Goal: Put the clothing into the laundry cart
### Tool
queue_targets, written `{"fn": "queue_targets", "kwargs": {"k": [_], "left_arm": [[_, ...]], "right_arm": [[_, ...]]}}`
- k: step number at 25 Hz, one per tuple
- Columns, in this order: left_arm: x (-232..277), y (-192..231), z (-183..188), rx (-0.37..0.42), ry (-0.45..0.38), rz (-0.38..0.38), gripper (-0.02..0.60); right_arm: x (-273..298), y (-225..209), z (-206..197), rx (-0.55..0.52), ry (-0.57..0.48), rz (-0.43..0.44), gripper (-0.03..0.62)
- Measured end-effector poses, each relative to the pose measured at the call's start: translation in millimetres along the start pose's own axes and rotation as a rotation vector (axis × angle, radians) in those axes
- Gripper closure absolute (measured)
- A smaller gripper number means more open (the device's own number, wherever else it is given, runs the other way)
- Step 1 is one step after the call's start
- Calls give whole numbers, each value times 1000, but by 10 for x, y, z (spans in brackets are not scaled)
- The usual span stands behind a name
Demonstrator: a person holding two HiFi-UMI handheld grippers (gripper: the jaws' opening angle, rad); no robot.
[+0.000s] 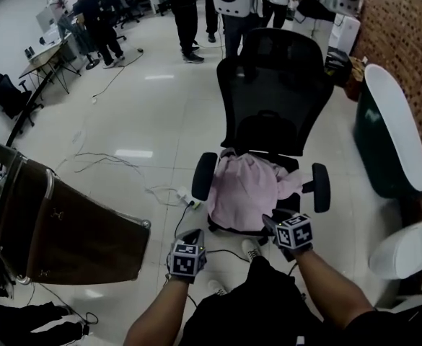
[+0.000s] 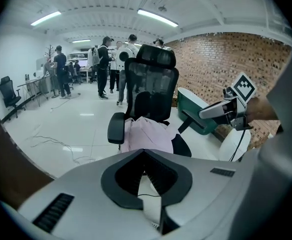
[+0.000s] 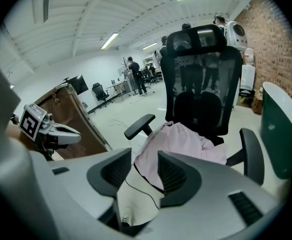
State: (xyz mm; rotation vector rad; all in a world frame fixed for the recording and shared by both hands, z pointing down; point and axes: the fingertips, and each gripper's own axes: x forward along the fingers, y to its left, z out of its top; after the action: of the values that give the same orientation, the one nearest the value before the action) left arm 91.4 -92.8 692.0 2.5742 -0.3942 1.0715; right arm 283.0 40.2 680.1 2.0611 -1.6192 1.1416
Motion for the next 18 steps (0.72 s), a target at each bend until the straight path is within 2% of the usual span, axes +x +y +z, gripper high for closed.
{"fn": "queue_targets", "kwargs": {"k": [11,18], "left_arm": [[666,7,437,-79,28,67,581],[1122,-5,677,-129,52,92,581]], "right_arm": [[711,-565,389,-46,62,102,402],[1167,-961,568,-49,121,121,402]]}}
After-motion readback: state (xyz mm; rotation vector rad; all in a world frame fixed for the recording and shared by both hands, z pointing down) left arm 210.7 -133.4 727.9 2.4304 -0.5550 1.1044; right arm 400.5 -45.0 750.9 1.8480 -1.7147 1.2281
